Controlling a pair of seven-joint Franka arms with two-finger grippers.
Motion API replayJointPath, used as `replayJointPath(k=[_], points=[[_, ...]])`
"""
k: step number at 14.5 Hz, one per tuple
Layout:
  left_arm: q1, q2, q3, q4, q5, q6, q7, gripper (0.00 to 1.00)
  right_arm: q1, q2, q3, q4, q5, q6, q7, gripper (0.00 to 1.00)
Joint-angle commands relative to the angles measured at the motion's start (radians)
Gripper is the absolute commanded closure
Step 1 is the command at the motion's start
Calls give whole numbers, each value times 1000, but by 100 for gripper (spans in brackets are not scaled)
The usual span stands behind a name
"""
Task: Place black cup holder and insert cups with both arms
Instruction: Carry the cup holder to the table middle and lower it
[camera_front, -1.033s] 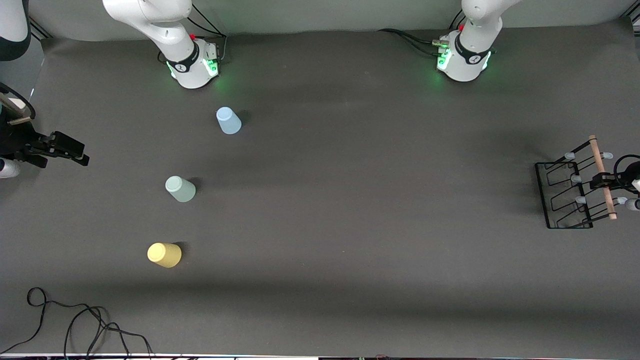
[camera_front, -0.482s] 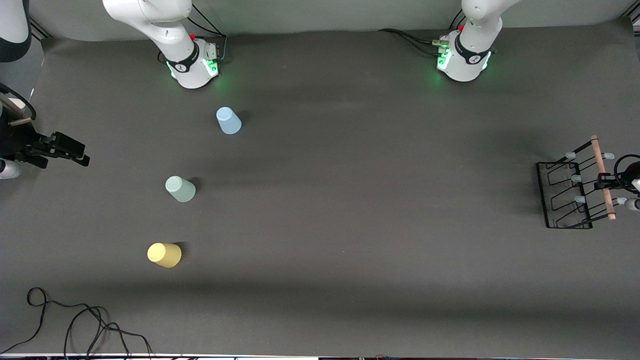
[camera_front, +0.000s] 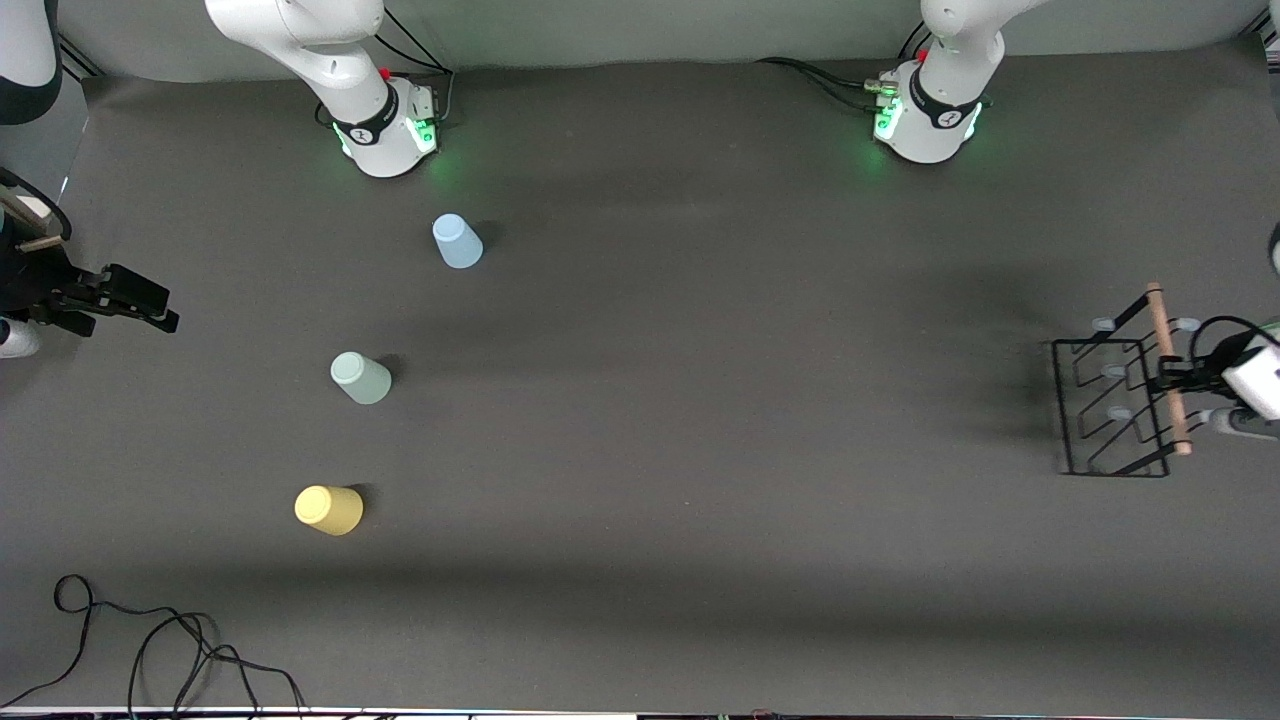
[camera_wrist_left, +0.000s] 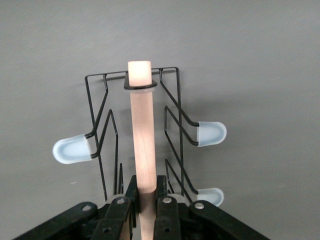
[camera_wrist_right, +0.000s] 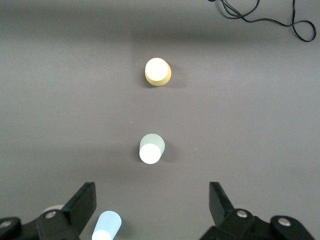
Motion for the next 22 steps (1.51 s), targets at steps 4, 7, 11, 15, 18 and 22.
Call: replayJointPath(k=[4, 7, 11, 15, 18, 22], points=[[-302, -41, 13, 48, -14, -64, -377, 100, -3, 6, 0, 15, 16, -9, -13, 0], [-466, -9, 13, 82, -14, -49, -563, 100, -2, 2, -2, 15, 15, -12, -10, 0], [-679, 86, 13, 197, -13, -54, -847, 100, -3, 3, -2, 17, 15, -12, -14, 0], [-854, 238, 11, 366, -28, -54, -1004, 100, -3, 5, -2, 17, 15, -12, -14, 0], [-974, 329, 13, 467, -94, -58, -1087, 100, -3, 5, -2, 17, 15, -12, -14, 0], [-1074, 421, 13, 590, -97, -48, -1174, 100, -2, 13, 0, 17, 15, -12, -14, 0]])
